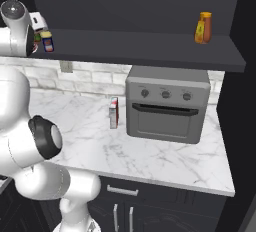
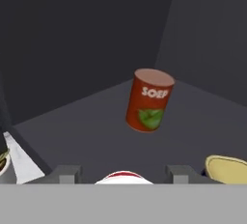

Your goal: Pick the cans from the counter and place them in their designated side in the cabinet.

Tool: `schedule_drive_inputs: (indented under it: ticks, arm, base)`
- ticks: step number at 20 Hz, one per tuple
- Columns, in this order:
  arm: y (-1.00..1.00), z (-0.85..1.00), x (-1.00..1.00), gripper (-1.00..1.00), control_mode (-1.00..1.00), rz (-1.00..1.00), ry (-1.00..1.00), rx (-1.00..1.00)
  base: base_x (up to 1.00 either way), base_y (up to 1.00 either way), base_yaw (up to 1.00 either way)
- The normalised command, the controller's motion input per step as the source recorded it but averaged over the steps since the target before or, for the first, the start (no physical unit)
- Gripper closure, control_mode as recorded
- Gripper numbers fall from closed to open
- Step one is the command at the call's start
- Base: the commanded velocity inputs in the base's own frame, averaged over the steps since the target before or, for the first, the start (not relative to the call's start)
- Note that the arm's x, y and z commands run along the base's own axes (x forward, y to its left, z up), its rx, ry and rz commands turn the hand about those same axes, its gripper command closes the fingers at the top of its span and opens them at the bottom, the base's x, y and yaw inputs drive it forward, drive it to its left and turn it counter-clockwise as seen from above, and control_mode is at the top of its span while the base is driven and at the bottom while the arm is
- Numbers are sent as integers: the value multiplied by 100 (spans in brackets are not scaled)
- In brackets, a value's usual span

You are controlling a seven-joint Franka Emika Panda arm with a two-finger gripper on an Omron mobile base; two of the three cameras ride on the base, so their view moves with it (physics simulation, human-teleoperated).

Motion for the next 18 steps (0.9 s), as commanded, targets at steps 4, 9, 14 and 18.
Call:
schedule_drive_inputs:
  ticks: [4,9,14,18]
  arm:
    - [7,-4,17,100,-100,0,1,-1]
    - [7,-1,17,100,-100,0,1,-1]
    - [7,-6,18,100,-100,0,2,-1]
    - [7,-4,15,100,-100,0,1,-1]
  base:
    - [0,0,0]
    - [0,0,0]
    - [0,0,0]
    - [0,0,0]
